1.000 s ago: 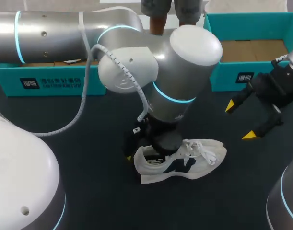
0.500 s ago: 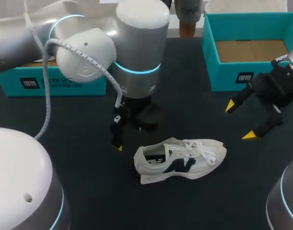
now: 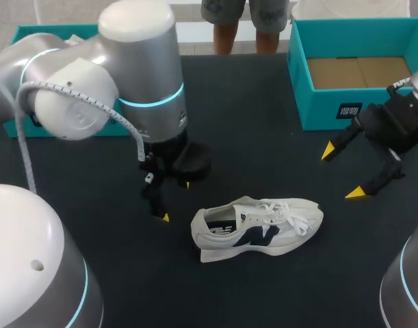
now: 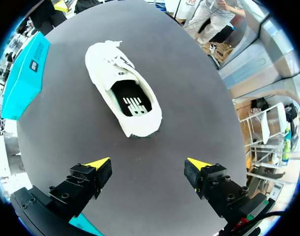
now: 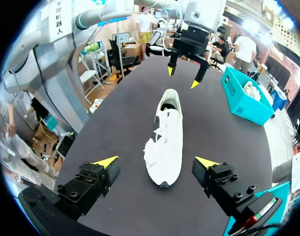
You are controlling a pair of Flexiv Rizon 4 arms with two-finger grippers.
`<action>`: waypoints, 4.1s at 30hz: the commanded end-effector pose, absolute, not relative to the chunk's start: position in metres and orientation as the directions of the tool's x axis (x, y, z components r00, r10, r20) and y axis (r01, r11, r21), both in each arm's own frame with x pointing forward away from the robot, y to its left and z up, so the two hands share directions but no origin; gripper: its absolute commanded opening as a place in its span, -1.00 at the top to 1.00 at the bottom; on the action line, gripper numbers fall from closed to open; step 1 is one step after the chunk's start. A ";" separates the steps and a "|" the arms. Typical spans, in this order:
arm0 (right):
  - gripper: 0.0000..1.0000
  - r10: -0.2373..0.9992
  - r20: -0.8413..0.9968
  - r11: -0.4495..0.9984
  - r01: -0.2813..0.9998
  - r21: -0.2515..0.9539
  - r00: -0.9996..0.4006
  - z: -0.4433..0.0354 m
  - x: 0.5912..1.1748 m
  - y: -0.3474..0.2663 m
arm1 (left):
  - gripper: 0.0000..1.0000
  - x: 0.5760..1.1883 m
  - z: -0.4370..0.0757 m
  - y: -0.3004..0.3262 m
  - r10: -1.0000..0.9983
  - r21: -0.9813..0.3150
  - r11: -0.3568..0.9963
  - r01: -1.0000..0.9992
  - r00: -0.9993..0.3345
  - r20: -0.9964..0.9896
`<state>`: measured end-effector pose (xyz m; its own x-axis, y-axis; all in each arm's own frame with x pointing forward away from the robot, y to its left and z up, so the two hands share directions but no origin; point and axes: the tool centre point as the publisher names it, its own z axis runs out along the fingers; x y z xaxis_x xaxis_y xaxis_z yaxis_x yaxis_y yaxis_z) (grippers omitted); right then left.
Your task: Take the shoe out of the shoebox, open the shoe tongue, remove and reinsert the insole, then place the shoe into the shoebox
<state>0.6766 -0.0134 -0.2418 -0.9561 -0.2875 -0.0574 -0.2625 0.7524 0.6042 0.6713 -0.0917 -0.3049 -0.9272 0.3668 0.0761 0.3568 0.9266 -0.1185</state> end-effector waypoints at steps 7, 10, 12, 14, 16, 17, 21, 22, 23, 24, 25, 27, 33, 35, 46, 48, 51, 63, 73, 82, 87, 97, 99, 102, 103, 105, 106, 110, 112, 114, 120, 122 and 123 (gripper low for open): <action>-1.00 -0.287 -0.057 0.754 -0.262 0.602 -0.956 -0.242 0.676 -0.013 | -1.00 0.661 -0.325 -0.077 0.087 -0.729 0.681 0.069 -0.996 -0.013; -1.00 -0.287 -0.057 0.754 -0.262 0.602 -0.956 -0.242 0.676 -0.013 | -1.00 0.657 -0.326 -0.074 0.059 -0.779 0.625 0.054 -0.998 -0.022; -1.00 -0.287 -0.057 0.754 -0.262 0.602 -0.956 -0.242 0.676 -0.013 | -1.00 0.654 -0.326 -0.071 0.040 -0.811 0.583 0.048 -0.999 -0.031; -1.00 -0.287 -0.057 0.754 -0.262 0.602 -0.956 -0.242 0.676 -0.013 | -1.00 0.650 -0.327 -0.070 0.035 -0.839 0.541 0.061 -0.998 -0.050; -1.00 -0.287 -0.057 0.754 -0.262 0.602 -0.956 -0.242 0.676 -0.013 | -1.00 0.647 -0.329 -0.070 0.043 -0.846 0.527 0.083 -0.997 -0.071; -1.00 -0.287 -0.057 0.754 -0.262 0.602 -0.956 -0.242 0.676 -0.013 | -1.00 0.647 -0.331 -0.071 0.047 -0.850 0.518 0.100 -0.995 -0.088; -1.00 -0.287 -0.057 0.754 -0.262 0.602 -0.956 -0.242 0.676 -0.013 | -1.00 0.648 -0.334 -0.074 0.054 -0.866 0.482 0.137 -0.990 -0.127; -1.00 -0.287 -0.057 0.754 -0.262 0.602 -0.956 -0.242 0.676 -0.013 | -1.00 0.649 -0.334 -0.077 0.071 -0.863 0.488 0.128 -0.992 -0.107; -1.00 -0.287 -0.057 0.754 -0.262 0.602 -0.956 -0.242 0.676 -0.013 | -1.00 0.650 -0.333 -0.080 0.080 -0.852 0.508 0.123 -0.992 -0.095; -1.00 -0.287 -0.057 0.754 -0.262 0.602 -0.956 -0.242 0.676 -0.013 | -1.00 0.651 -0.328 -0.083 0.111 -0.841 0.527 0.119 -0.991 -0.071; -1.00 -0.287 -0.057 0.754 -0.262 0.602 -0.956 -0.242 0.676 -0.013 | -1.00 0.651 -0.328 -0.083 0.111 -0.841 0.527 0.119 -0.991 -0.071; -1.00 -0.287 -0.057 0.754 -0.262 0.602 -0.956 -0.242 0.676 -0.013 | -1.00 0.651 -0.328 -0.083 0.111 -0.841 0.527 0.119 -0.991 -0.071; -1.00 -0.287 -0.057 0.754 -0.262 0.602 -0.956 -0.242 0.676 -0.013 | -1.00 0.651 -0.328 -0.083 0.111 -0.841 0.527 0.119 -0.991 -0.071; -1.00 -0.287 -0.057 0.754 -0.262 0.602 -0.956 -0.242 0.676 -0.013 | -1.00 0.651 -0.328 -0.083 0.111 -0.841 0.527 0.119 -0.991 -0.071; -1.00 -0.287 -0.057 0.754 -0.262 0.602 -0.956 -0.242 0.676 -0.013 | -1.00 0.641 -0.351 -0.080 -0.022 -0.906 0.417 0.073 -0.996 -0.090; -1.00 -0.287 -0.057 0.754 -0.262 0.602 -0.956 -0.242 0.676 -0.013 | -1.00 0.637 -0.358 -0.082 -0.045 -0.910 0.410 0.064 -0.995 -0.090; -1.00 -0.287 -0.057 0.754 -0.262 0.602 -0.956 -0.242 0.676 -0.013 | -1.00 0.632 -0.359 -0.084 -0.090 -0.920 0.385 0.070 -0.990 -0.113; -1.00 -0.287 -0.057 0.754 -0.262 0.602 -0.956 -0.242 0.676 -0.013 | -1.00 0.627 -0.355 -0.079 -0.103 -0.906 0.419 0.065 -0.988 -0.118; -1.00 -0.287 -0.057 0.754 -0.262 0.602 -0.956 -0.242 0.676 -0.013 | -1.00 0.630 -0.367 -0.081 -0.144 -0.909 0.417 0.004 -0.987 -0.071; -1.00 -0.287 -0.057 0.754 -0.262 0.602 -0.956 -0.242 0.676 -0.013 | -1.00 0.630 -0.367 -0.081 -0.144 -0.909 0.417 0.004 -0.987 -0.071; -1.00 -0.287 -0.057 0.754 -0.262 0.602 -0.956 -0.242 0.676 -0.013 | -1.00 0.629 -0.370 -0.088 -0.139 -0.906 0.422 0.018 -0.987 -0.084; -1.00 -0.287 -0.057 0.754 -0.262 0.602 -0.956 -0.242 0.676 -0.013 | -1.00 0.633 -0.383 -0.112 -0.197 -0.913 0.405 -0.047 -0.980 -0.037; -1.00 -0.287 -0.057 0.754 -0.262 0.602 -0.956 -0.242 0.676 -0.013 | -1.00 0.633 -0.384 -0.115 -0.199 -0.914 0.403 -0.051 -0.979 -0.033; -1.00 -0.287 -0.057 0.754 -0.262 0.602 -0.956 -0.242 0.676 -0.013 | -1.00 0.636 -0.386 -0.120 -0.216 -0.917 0.394 -0.062 -0.976 -0.026; -1.00 -0.287 -0.057 0.754 -0.262 0.602 -0.956 -0.242 0.676 -0.013 | -1.00 0.637 -0.386 -0.122 -0.220 -0.920 0.388 -0.058 -0.975 -0.031; -1.00 -0.287 -0.057 0.754 -0.262 0.602 -0.956 -0.242 0.676 -0.013 | -1.00 0.639 -0.385 -0.126 -0.215 -0.922 0.383 -0.058 -0.976 -0.029; -1.00 -0.287 -0.057 0.754 -0.262 0.602 -0.956 -0.242 0.676 -0.013 | -1.00 0.639 -0.385 -0.127 -0.216 -0.923 0.380 -0.056 -0.976 -0.030; -1.00 -0.287 -0.057 0.754 -0.262 0.602 -0.956 -0.242 0.676 -0.013 | -1.00 0.642 -0.385 -0.133 -0.213 -0.926 0.373 -0.053 -0.977 -0.030; -1.00 -0.287 -0.057 0.754 -0.262 0.602 -0.956 -0.242 0.676 -0.013 | -1.00 0.643 -0.384 -0.138 -0.211 -0.929 0.366 -0.052 -0.977 -0.028; -1.00 -0.287 -0.057 0.754 -0.262 0.602 -0.956 -0.242 0.676 -0.013 | -1.00 0.644 -0.382 -0.143 -0.208 -0.932 0.360 -0.047 -0.978 -0.031; -1.00 -0.287 -0.057 0.754 -0.262 0.602 -0.956 -0.242 0.676 -0.013 | -1.00 0.645 -0.385 -0.160 -0.188 -0.937 0.347 -0.040 -0.982 -0.027; -1.00 -0.287 -0.057 0.754 -0.262 0.602 -0.956 -0.242 0.676 -0.013 | -1.00 0.645 -0.386 -0.164 -0.183 -0.940 0.340 -0.039 -0.983 -0.025; -1.00 -0.287 -0.057 0.754 -0.262 0.602 -0.956 -0.242 0.676 -0.013 | -1.00 0.645 -0.386 -0.167 -0.183 -0.941 0.337 -0.039 -0.983 -0.024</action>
